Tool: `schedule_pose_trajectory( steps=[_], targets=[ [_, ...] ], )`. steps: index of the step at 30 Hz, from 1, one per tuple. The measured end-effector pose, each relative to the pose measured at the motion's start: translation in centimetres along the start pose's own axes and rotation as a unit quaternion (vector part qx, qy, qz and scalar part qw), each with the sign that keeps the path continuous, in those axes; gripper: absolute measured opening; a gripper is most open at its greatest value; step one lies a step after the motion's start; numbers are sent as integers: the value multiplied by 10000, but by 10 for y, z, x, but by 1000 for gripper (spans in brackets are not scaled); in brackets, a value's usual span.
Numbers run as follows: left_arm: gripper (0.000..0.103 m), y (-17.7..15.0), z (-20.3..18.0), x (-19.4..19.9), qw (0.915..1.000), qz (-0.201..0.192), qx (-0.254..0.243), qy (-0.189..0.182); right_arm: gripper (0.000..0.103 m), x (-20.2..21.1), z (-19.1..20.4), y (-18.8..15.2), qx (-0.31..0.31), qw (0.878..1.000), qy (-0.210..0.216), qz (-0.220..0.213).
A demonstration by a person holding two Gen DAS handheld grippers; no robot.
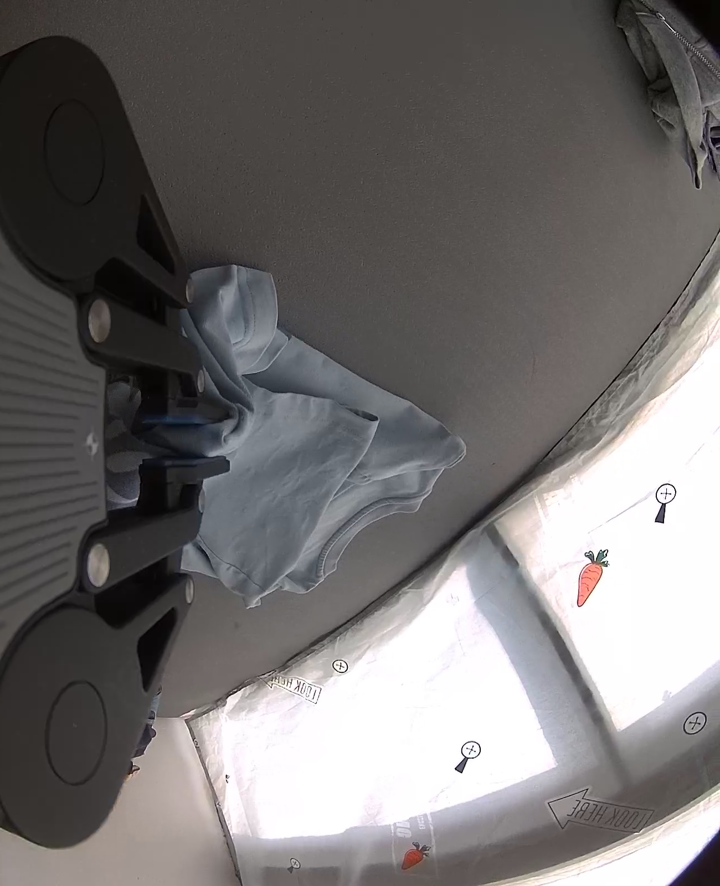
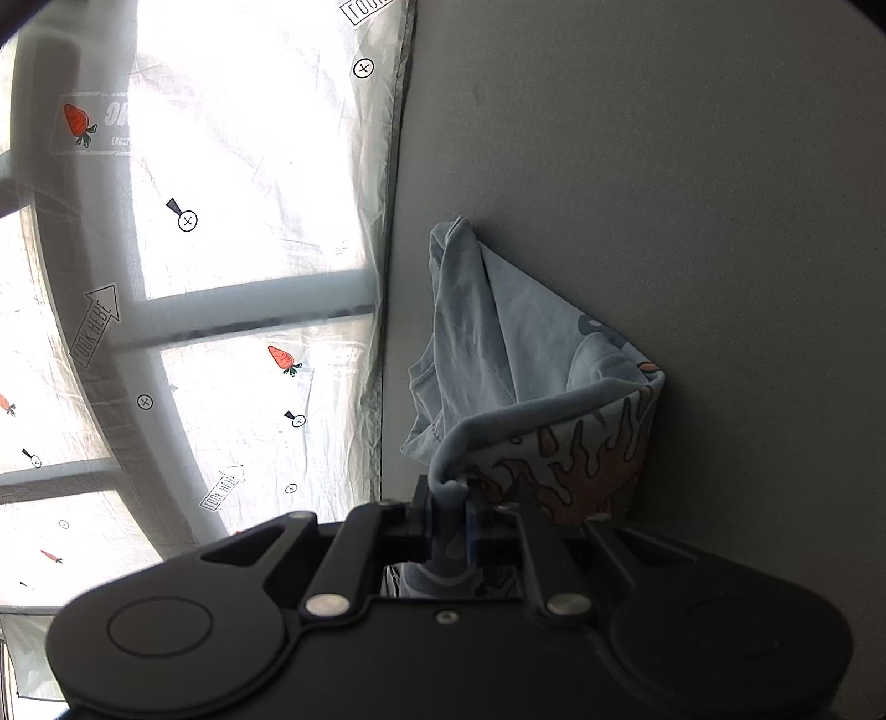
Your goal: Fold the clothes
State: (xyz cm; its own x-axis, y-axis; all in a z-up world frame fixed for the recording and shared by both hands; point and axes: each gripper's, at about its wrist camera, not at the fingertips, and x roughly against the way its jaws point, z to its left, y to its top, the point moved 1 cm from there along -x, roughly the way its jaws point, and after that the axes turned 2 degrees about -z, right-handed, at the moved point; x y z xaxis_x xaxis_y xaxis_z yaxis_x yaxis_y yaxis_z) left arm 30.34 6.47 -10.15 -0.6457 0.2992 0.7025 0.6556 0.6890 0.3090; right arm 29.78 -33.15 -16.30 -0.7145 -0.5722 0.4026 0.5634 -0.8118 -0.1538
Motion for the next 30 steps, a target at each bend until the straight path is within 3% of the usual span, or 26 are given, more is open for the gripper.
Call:
schedule_pose_trajectory(
  steps=[5,15,17,21,22,24,27,29,30],
  targets=[
    [11,31,-11,-30,9996,-72,250,-78,11,-40,19,27,-132,9999,12,42],
    [13,98,-50,-102,9992,-331,190,-114,11,-124,57,86,-246,9994,228,-107],
    [14,107,-54,-122,9995,-327,-6,24,18,-138,65,97,-126,9997,162,-120],
    [29,119,-52,-147,9993,-260,-234,152,26,-151,77,118,84,9990,275,-328],
    [31,120,-56,-146,9980,-368,-458,225,37,-151,80,123,75,9986,343,-402],
    [47,121,-66,-141,9909,-615,-1073,526,40,-147,88,131,324,9972,369,-559],
    [52,115,-81,-131,9727,-898,-1996,775,42,-139,103,129,1222,9900,-48,-705],
    [52,108,-86,-128,9657,-806,-2343,774,48,-139,117,114,2316,9681,-684,-674],
    [53,102,-87,-127,9624,-716,-2501,780,49,-142,122,101,2968,9471,-1057,-607]
  ],
)
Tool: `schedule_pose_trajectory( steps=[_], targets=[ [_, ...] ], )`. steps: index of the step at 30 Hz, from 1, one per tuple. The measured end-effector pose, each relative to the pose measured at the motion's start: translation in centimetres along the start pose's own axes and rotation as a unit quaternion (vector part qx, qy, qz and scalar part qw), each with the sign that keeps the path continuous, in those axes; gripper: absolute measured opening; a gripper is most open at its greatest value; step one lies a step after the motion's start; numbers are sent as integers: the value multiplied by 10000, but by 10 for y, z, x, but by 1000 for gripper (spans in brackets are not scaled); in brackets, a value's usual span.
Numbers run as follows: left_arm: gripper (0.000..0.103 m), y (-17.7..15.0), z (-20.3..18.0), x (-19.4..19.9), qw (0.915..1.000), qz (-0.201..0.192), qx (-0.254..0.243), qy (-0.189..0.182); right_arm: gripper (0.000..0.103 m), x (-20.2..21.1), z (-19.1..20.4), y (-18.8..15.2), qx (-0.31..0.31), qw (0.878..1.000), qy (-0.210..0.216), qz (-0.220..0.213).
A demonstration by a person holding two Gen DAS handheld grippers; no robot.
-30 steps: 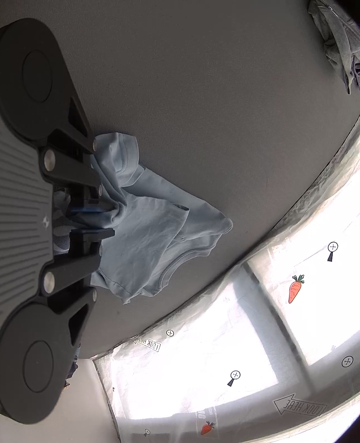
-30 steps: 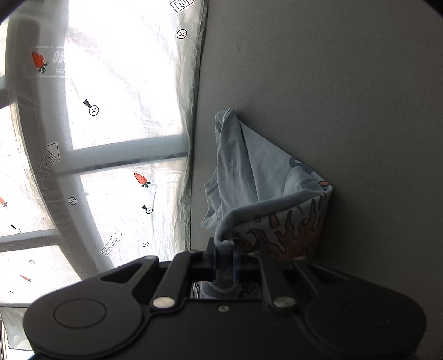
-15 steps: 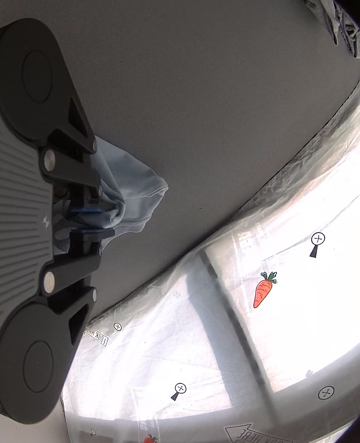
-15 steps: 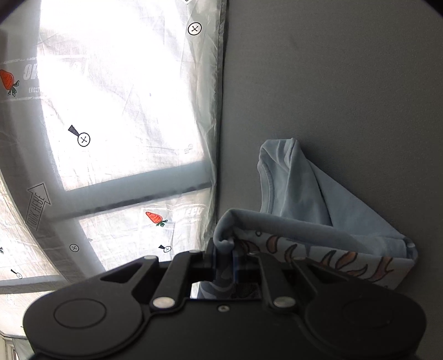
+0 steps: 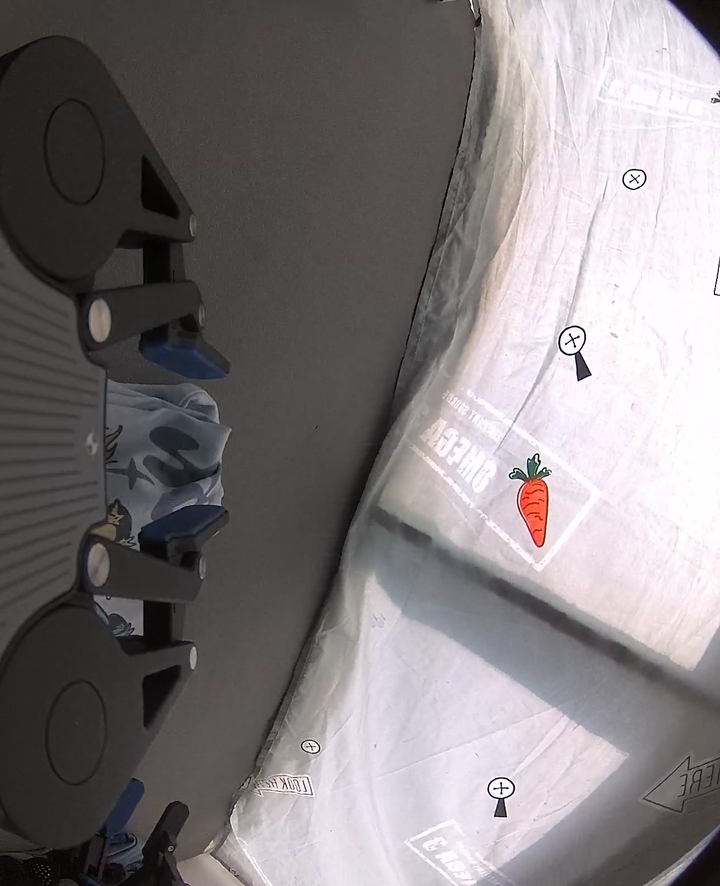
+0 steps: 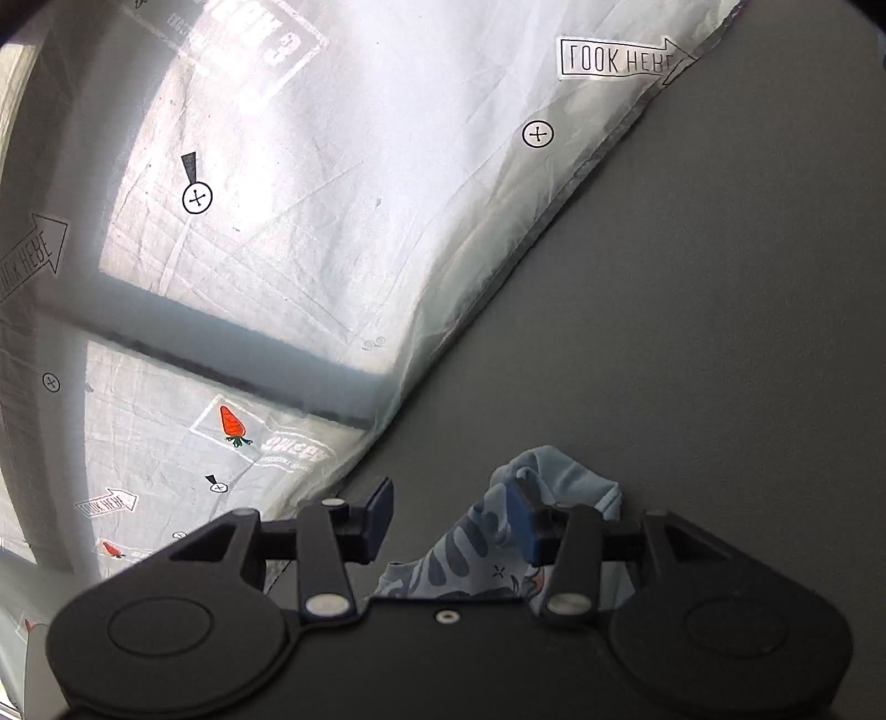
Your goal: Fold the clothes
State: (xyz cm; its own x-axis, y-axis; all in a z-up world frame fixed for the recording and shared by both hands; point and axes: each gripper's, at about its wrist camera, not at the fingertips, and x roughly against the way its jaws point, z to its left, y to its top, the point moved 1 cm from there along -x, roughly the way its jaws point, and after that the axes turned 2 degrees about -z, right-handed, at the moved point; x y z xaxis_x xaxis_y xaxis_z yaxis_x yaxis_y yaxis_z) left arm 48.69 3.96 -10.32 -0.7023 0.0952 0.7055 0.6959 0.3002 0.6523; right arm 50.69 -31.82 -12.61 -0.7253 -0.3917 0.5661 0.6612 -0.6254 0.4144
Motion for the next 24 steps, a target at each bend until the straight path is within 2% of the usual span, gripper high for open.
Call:
schedule_pose_trajectory(
  steps=[1,2,3,4,6,10,12,14,16,18,24],
  targets=[
    [54,-5,-4,1,9999,78,-146,-17,51,0,12,-8,715,9969,-314,94],
    [60,-11,-7,1,9994,167,-295,-14,53,-1,22,-19,1313,9897,-519,227],
    [66,-18,-10,0,9987,262,-432,30,54,-3,27,-28,1652,9838,-610,339],
    [67,-23,-13,-1,9978,352,-545,108,54,-4,29,-40,1945,9773,-671,510],
    [67,-38,-18,-8,9944,553,-797,421,57,-9,24,-56,2084,9715,-847,744],
    [68,-55,-11,-29,9861,892,-968,1013,65,-25,9,-76,2270,9591,-1277,1106],
    [75,-57,-1,-34,9869,974,-834,978,67,-30,3,-79,2217,9591,-1299,1185],
    [79,-55,7,-37,9870,1099,-741,907,77,-33,-1,-80,2206,9579,-1363,1230],
    [83,-53,12,-40,9868,1179,-720,841,82,-36,-2,-78,2242,9554,-1450,1262],
    [91,-53,16,-42,9861,1234,-727,837,82,-39,-1,-77,2274,9544,-1443,1288],
    [94,-56,31,-46,9888,1356,-305,545,82,-47,0,-78,2249,9554,-1341,1365]
  ],
)
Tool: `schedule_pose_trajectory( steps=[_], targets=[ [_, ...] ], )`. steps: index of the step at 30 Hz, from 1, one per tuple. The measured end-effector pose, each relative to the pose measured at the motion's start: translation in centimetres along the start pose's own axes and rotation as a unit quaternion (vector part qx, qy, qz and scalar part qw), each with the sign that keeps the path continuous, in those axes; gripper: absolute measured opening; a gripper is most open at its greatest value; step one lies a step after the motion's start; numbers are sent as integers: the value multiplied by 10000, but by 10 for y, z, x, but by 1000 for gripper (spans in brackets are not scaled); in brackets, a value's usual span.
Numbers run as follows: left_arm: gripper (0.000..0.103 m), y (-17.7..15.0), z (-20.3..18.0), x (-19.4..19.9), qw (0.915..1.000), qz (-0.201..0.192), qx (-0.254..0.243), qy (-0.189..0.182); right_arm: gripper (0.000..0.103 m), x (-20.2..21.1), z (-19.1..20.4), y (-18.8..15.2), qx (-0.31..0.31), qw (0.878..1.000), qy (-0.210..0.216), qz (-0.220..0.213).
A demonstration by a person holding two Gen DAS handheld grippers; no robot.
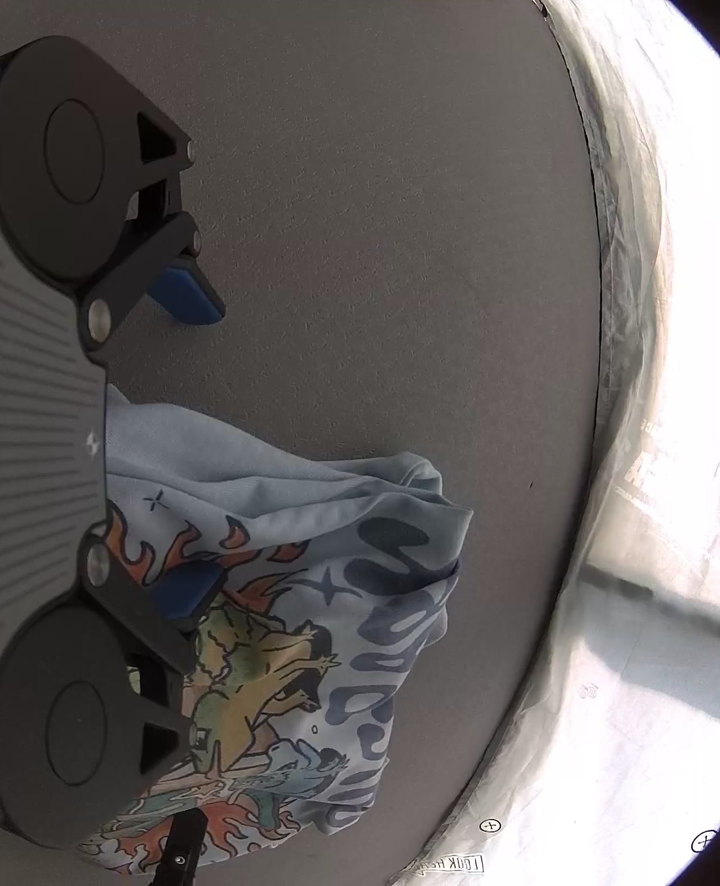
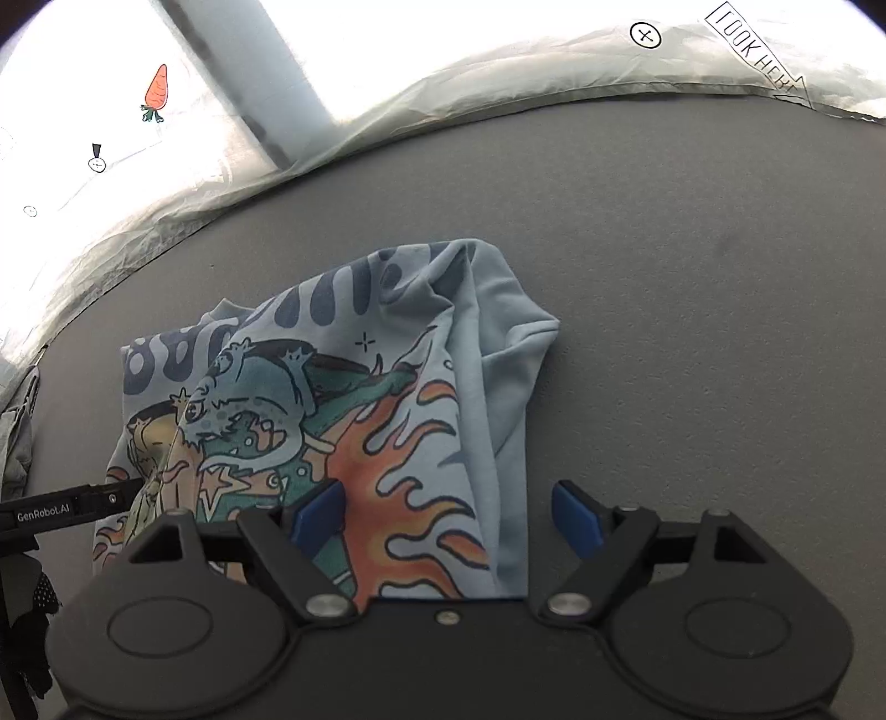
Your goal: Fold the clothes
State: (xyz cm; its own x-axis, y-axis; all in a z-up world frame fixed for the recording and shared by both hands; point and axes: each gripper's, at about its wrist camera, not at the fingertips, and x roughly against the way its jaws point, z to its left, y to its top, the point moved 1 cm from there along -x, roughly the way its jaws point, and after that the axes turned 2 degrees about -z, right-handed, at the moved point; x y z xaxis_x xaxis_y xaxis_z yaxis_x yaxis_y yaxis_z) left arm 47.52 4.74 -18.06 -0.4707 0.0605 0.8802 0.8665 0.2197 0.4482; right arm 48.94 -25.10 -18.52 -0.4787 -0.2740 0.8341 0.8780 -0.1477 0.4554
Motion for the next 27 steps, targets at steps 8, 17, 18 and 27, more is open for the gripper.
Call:
schedule_pose_trajectory(
  steps=[8,17,18,27],
  targets=[
    [100,-8,-8,1,9997,-63,-216,-59,84,-5,5,1,129,9998,150,-39],
    [102,-19,-19,5,9975,-11,-427,-564,84,-6,13,-6,105,9993,281,-232],
    [102,-19,-20,5,9974,1,-408,-594,84,-6,13,-7,79,9991,319,-258],
    [101,-27,-35,8,9907,137,-591,-1215,84,-6,16,-10,-80,9977,603,-314]
  ],
)
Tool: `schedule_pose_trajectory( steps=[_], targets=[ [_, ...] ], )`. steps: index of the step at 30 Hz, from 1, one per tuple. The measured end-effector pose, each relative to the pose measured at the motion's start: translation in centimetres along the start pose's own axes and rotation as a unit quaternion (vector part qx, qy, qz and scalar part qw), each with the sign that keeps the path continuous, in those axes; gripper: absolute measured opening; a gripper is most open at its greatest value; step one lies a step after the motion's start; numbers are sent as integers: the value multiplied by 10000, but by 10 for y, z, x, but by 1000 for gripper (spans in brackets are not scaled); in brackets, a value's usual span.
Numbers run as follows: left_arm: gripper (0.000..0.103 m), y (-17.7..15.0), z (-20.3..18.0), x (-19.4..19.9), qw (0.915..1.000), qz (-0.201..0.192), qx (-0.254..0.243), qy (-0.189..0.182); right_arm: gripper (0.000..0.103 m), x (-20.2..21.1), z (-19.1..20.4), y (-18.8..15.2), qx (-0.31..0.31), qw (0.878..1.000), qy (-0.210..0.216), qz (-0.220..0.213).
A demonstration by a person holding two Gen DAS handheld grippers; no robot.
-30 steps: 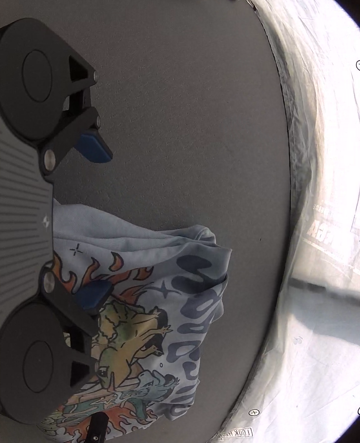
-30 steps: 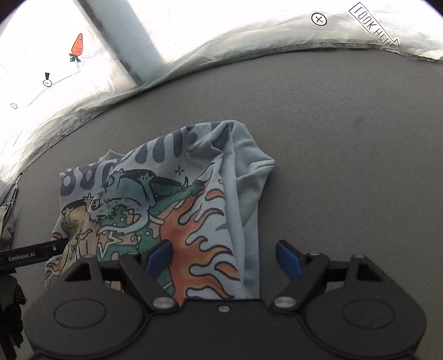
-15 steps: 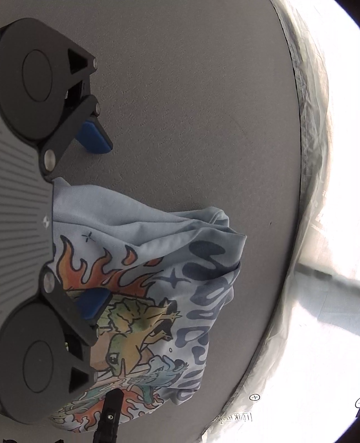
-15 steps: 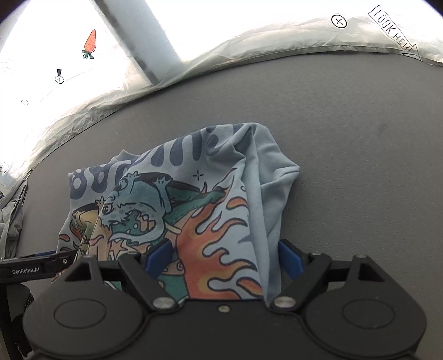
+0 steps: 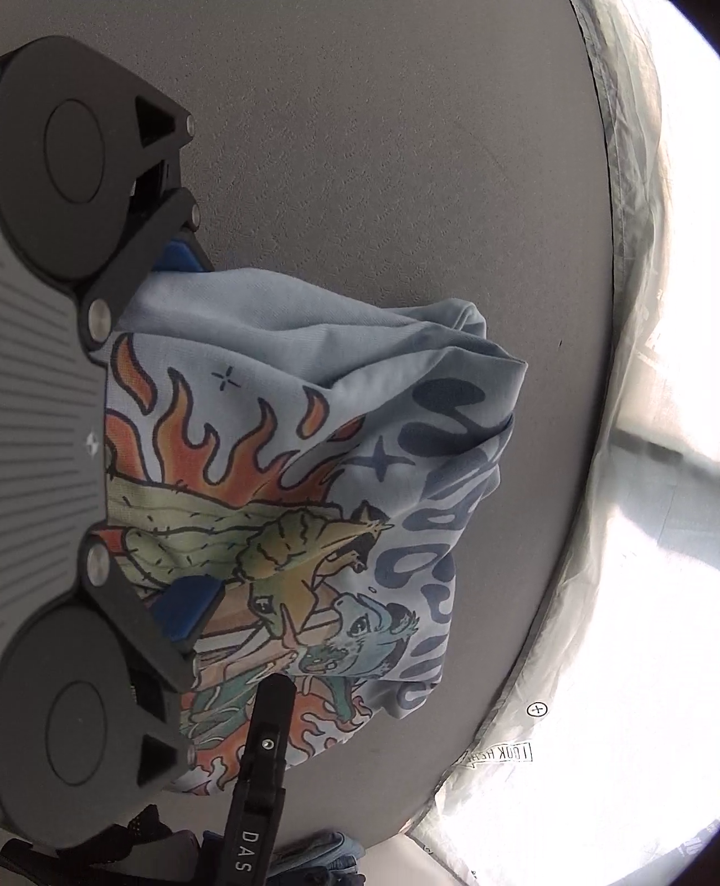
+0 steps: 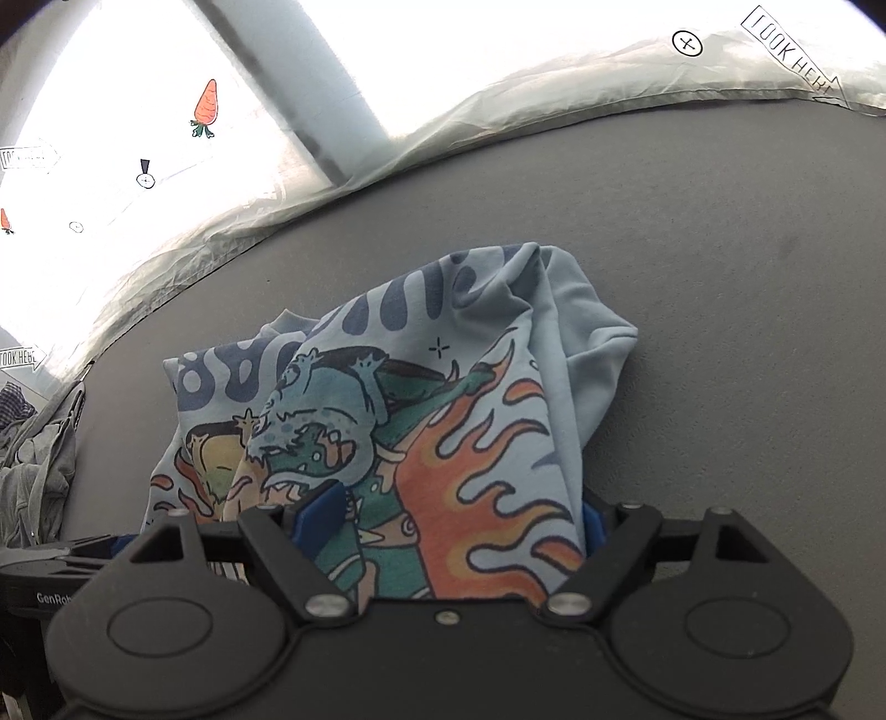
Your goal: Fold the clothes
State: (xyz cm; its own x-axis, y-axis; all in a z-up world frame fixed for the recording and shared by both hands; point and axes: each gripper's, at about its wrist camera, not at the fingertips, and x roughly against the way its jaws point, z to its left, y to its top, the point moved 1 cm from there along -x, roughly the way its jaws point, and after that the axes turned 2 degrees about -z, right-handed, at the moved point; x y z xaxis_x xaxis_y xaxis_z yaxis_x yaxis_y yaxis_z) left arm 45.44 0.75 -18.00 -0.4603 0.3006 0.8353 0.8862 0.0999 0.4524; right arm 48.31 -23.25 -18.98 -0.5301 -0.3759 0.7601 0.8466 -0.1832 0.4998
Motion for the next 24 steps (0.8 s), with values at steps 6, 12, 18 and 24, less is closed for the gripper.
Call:
schedule_pose_trajectory(
  steps=[6,12,18,24],
  targets=[
    [93,-6,-9,1,9995,-95,-46,-312,79,2,2,-4,-239,9992,310,-24],
    [59,-7,-14,-3,9958,-130,89,-902,35,13,-22,-14,-1278,9887,765,-142],
    [37,-23,-46,14,9946,-167,-327,-973,25,44,-19,-35,-1549,9810,1120,-339],
    [35,-52,-80,39,9926,-183,-513,-1082,21,85,-4,-59,-1442,9821,1133,-441]
  ],
)
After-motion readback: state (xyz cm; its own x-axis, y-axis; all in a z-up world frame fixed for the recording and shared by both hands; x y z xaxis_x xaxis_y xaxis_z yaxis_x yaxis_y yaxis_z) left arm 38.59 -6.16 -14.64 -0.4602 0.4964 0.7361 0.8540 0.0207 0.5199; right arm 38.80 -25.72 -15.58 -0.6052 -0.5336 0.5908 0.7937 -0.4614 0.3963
